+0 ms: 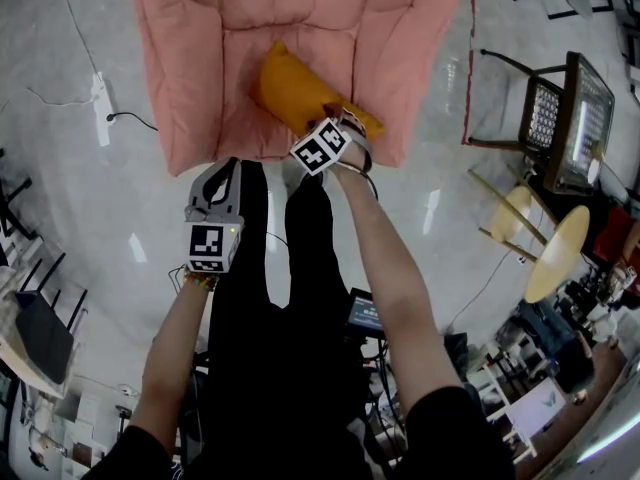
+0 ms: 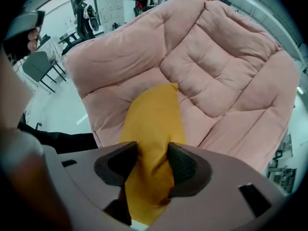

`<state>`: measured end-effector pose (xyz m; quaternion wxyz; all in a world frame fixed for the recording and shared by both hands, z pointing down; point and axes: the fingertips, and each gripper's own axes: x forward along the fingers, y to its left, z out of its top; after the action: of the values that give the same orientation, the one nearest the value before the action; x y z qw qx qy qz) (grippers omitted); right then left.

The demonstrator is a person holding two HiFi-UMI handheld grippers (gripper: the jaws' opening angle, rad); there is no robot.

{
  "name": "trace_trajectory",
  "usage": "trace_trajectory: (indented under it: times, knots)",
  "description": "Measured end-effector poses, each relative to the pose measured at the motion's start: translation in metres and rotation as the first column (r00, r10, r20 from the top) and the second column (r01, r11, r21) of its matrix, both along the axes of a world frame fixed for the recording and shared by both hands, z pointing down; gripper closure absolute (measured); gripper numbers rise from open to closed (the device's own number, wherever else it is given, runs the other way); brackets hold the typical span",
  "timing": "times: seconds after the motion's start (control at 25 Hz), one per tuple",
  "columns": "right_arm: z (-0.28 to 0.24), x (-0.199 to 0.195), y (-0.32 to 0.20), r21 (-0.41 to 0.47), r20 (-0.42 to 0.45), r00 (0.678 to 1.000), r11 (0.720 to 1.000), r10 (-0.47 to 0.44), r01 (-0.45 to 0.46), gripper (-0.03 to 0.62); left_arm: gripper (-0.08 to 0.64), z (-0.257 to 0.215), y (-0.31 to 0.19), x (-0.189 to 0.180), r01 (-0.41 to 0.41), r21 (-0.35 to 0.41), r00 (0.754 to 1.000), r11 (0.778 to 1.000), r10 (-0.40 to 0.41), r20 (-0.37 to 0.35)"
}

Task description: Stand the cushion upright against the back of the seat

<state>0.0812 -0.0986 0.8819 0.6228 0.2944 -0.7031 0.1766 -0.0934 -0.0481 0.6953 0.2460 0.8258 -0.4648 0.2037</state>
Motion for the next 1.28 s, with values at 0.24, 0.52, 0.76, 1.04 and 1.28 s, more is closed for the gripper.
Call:
trace_trajectory:
  times: [0.24,0.52,0.76,1.04,1.28]
  knots:
    - [-0.003,0.001,0.001,-0.027,-0.009,0.998,0.998,0.055,-0.056,0.453,0.548,-0.008,-0.002,-0.004,0.003,0.004,1.000,1.000,-0.003,0.005]
    - [-0.011,-0.003,0.002,-0.021,0.036,0.992,0.993,0.120,-0.120,0.508,0.548,-0.016,-0.007,-0.005,-0.004,0.015,1.000,1.000,0.004,0.011]
    - [-0.026,-0.001,0.001,-0.036,0.071,0.981,0.983,0.180,-0.178,0.532,0.548,-0.026,-0.011,0.001,-0.012,0.019,1.000,1.000,0.011,0.007]
    - [-0.047,0.002,0.005,-0.110,0.165,0.920,0.934,0.354,-0.340,0.560,0.548,-0.043,-0.018,0.009,-0.041,0.026,0.999,0.999,0.041,0.000]
    - [-0.060,0.012,0.015,-0.163,0.169,0.877,0.890,0.450,-0.425,0.575,0.548,-0.052,-0.023,0.011,-0.052,0.039,0.999,0.998,0.052,0.005]
